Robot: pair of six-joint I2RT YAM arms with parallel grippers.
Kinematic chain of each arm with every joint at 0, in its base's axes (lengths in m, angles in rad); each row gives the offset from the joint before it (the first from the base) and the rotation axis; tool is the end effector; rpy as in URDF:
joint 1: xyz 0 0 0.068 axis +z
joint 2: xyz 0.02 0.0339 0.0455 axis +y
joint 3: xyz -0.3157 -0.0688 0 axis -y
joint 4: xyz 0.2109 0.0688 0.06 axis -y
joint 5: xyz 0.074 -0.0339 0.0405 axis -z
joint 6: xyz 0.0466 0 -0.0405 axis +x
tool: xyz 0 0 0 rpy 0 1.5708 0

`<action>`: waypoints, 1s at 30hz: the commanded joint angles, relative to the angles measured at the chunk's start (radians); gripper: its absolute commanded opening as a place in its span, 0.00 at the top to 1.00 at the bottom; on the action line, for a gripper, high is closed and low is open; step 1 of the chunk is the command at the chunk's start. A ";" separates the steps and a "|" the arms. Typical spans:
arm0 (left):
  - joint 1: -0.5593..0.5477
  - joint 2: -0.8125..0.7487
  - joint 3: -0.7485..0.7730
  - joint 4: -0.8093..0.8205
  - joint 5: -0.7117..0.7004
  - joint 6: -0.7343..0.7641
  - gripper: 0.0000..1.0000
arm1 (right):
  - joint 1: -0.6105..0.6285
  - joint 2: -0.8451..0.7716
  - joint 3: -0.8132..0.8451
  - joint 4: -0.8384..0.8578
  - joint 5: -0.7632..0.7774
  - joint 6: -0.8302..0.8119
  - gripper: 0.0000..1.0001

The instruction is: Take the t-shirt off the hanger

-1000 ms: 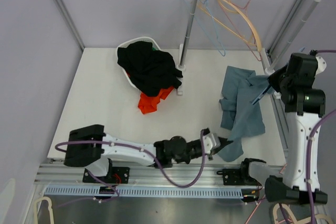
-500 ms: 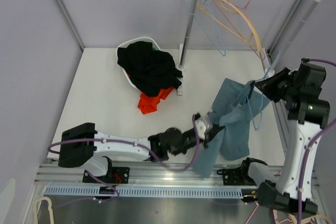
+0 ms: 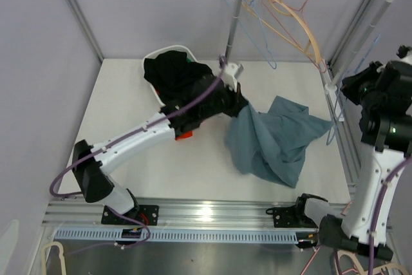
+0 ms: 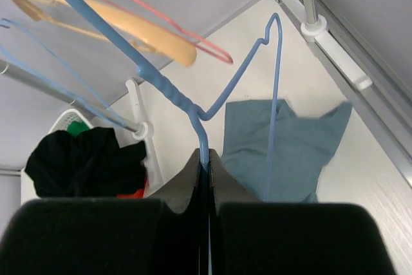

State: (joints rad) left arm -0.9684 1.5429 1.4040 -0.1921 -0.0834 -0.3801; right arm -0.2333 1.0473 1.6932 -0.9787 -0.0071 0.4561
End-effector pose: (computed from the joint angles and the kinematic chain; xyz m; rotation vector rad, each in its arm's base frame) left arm 0.1971 -0.2798 0.4202 0.5199 1.9205 -0.8214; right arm 0.1056 -0.0248 0.5224 0.6398 1.7962 0.1577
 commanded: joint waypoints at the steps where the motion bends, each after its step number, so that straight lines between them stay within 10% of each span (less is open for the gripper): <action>1: 0.117 -0.071 0.389 -0.207 0.076 0.038 0.99 | -0.009 0.147 0.109 0.086 -0.044 -0.077 1.00; 8: 0.330 0.186 1.134 -0.282 0.131 0.089 0.99 | -0.070 0.425 0.336 0.183 -0.373 -0.168 1.00; 14: 0.566 0.174 1.054 0.164 0.166 0.017 0.99 | -0.098 0.543 0.494 0.208 -0.789 -0.163 1.00; 18: 0.684 0.235 1.092 0.184 0.194 -0.028 0.99 | -0.077 0.496 0.409 0.328 -0.987 -0.117 1.00; 30: 0.718 0.339 1.124 0.259 0.194 -0.001 0.99 | -0.104 0.497 0.418 0.204 -0.591 -0.142 1.00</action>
State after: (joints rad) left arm -0.2504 1.9347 2.4886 -0.0944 0.1135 -0.4007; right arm -0.3252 1.5501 2.0720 -0.7849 -0.7277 0.3092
